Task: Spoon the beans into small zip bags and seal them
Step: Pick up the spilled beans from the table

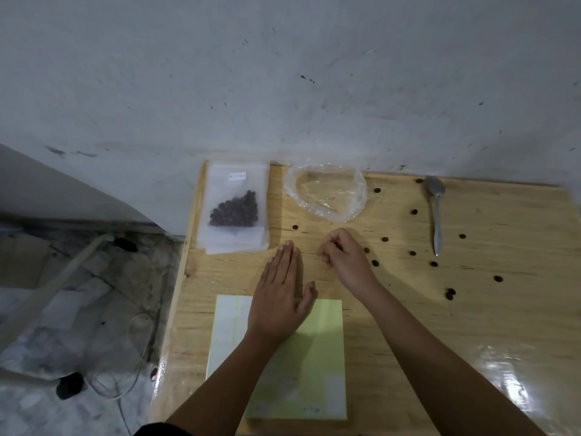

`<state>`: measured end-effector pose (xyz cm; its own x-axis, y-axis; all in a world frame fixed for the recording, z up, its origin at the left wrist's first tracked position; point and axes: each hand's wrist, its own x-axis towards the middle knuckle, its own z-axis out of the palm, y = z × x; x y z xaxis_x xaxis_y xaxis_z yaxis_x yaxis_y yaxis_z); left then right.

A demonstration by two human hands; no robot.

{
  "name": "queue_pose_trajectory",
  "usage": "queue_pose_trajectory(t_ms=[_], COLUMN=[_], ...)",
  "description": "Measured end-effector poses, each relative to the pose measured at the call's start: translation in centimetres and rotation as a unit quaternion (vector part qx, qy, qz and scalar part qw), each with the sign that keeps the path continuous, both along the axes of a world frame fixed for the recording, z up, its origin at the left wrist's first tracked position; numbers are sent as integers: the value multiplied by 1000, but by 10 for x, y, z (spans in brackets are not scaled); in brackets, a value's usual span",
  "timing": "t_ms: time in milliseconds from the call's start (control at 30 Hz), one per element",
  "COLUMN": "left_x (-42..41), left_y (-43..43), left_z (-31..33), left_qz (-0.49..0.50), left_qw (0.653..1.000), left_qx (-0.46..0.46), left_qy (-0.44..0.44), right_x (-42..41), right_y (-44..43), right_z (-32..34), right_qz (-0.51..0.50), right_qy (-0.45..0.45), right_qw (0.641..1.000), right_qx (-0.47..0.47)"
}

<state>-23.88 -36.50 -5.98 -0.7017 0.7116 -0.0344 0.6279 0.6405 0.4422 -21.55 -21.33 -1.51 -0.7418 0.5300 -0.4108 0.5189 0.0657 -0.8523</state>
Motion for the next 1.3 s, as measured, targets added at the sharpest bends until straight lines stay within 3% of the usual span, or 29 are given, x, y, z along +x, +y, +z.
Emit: queue_pose_trajectory(t_ms=[100,267,567,800,867,967,1100,1167,1233,1300], left_x=[1,1,1,0,0,1,3,3,6,11], left_y=[0,0,0,-2,-3,-1,10,18,31,41], left_z=[0,-1,-4,-2,-1,0,3,3,4,2], left_qz=[-1,17,18,14,11,27,44,37,32,40], left_qw=[1000,1000,1000,1000,1000,1000,999,999,999,999], left_qx=[9,15,9,-9,-18,-5,5,6,-5,-24], left_qy=[-3,-4,4,-7,-4,-8,-14,-2,-8,-16], right_x=[-13,-35,-45,-38,-31,-10,21,31,47,62], right_y=[-7,-21,-27,-33,-30,-19,10,25,40,51], right_z=[-4,-16,-19,-20,-13,-5,14,22,23,17], right_qz=[33,-27,-51,50,42,-71,-267,-310,-291,-195], right_qy=[5,63,98,-21,-23,5,79,85,74,6], right_qw=[998,987,976,973,982,997,923,895,929,980], right_qx=[53,147,185,225,181,9,-267,-308,-218,-31])
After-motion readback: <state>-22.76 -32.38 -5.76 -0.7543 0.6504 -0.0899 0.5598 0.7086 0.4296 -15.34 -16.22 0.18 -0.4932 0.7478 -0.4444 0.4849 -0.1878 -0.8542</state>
